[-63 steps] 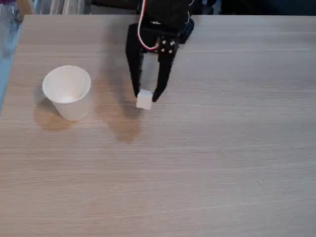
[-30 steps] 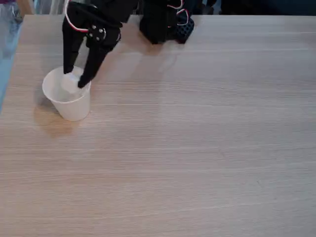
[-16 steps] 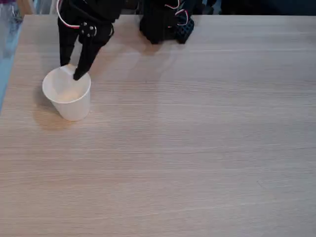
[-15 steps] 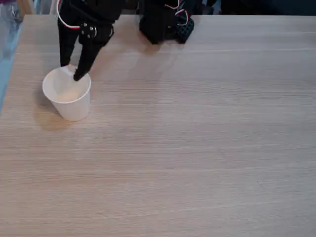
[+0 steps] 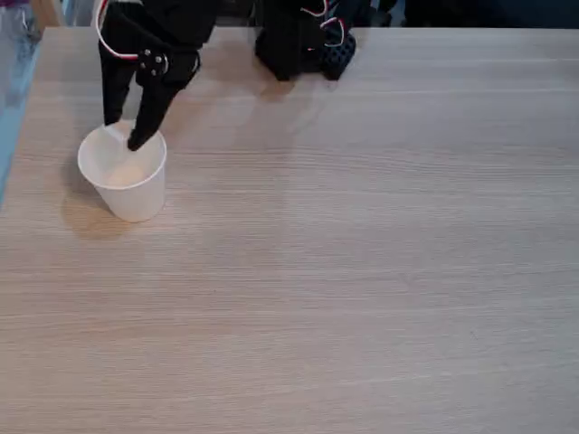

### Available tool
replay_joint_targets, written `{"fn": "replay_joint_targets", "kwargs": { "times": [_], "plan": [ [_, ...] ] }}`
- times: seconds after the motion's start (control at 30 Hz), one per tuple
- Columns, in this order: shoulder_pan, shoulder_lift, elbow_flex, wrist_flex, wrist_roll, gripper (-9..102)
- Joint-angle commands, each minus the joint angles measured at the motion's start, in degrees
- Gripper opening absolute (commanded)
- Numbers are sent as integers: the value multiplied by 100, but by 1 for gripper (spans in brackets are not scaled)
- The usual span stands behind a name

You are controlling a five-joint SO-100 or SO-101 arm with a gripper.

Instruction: Grasp a block and put it in the bin.

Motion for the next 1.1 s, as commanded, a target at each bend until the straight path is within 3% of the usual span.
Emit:
{"fn": "replay_joint_targets", "kwargs": {
  "times": [0.0,0.23,0.53,0.87,1.07],
  "plan": [
    [26,35,-105,-44,-70,15],
    [26,97,-26,-26,-88,26],
    [26,149,18,-26,-114,27],
    [-114,475,255,-264,-123,7],
    [-360,861,589,-299,-70,1]
  ]
}}
